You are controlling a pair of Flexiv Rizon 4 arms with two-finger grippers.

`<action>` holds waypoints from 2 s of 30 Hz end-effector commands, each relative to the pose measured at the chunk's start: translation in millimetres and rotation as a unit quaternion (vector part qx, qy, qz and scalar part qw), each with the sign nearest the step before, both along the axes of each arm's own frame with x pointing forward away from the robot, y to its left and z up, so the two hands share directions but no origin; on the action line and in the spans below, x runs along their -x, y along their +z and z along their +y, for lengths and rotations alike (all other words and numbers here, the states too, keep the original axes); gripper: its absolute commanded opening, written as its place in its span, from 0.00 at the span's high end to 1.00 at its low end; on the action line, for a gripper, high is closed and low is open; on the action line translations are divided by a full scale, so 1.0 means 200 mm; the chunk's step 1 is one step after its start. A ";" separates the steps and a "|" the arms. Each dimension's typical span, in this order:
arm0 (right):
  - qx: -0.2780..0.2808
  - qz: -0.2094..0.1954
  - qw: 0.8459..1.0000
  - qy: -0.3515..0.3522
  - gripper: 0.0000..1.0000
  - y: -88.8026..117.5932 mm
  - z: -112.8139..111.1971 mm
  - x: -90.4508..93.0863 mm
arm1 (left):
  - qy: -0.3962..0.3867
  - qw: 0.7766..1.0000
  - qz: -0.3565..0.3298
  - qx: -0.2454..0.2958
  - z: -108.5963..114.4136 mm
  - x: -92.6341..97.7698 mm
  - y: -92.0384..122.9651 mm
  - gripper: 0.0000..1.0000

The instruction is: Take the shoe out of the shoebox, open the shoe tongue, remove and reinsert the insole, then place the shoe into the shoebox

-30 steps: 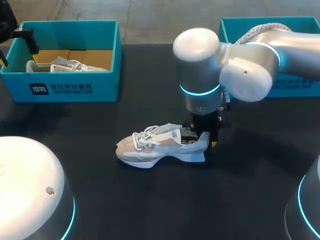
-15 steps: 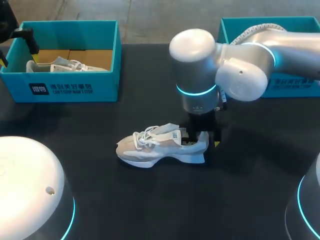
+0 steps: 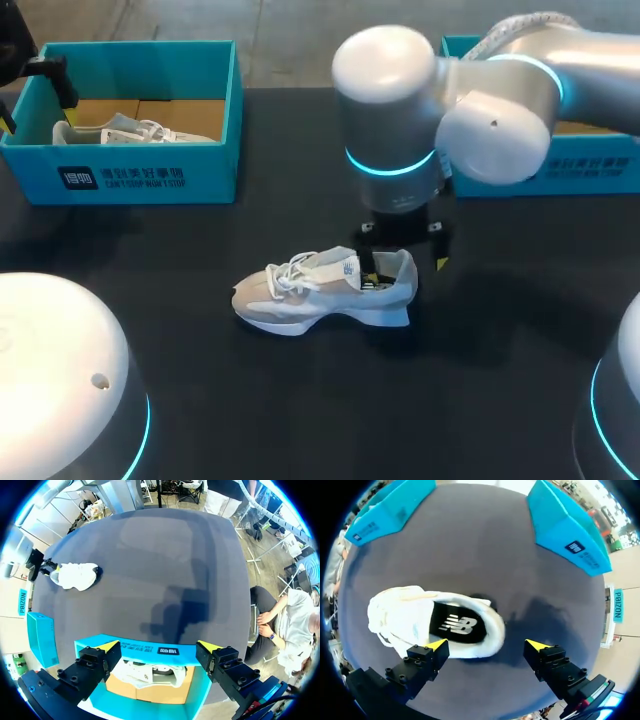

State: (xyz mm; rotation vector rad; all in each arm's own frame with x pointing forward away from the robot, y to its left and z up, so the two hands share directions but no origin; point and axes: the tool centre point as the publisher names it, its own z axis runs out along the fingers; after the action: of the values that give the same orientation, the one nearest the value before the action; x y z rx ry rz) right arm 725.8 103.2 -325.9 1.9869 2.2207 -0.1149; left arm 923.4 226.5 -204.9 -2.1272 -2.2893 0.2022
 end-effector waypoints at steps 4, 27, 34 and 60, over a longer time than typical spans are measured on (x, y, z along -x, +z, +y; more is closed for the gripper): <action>-0.015 -0.010 0.999 0.028 0.00 0.13 -0.07 0.00 | 0.000 1.000 -0.001 0.000 0.00 0.00 0.00 0.00; -0.035 0.015 0.881 0.472 0.00 0.29 -0.03 0.02 | 0.000 1.000 -0.001 0.000 0.00 0.00 0.00 0.00; -0.035 0.015 0.881 0.472 0.00 0.29 -0.03 0.02 | 0.000 1.000 -0.001 0.000 0.00 0.00 0.00 0.00; -0.157 -0.061 0.838 0.519 0.00 0.25 -0.27 0.01 | 0.000 1.000 -0.001 0.000 0.00 0.00 0.00 0.00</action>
State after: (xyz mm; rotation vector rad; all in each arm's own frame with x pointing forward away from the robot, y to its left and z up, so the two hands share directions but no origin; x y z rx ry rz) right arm 730.6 82.0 -270.5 0.5914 3.0404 0.2366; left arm 923.5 226.4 -204.9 -2.1273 -2.2892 0.2023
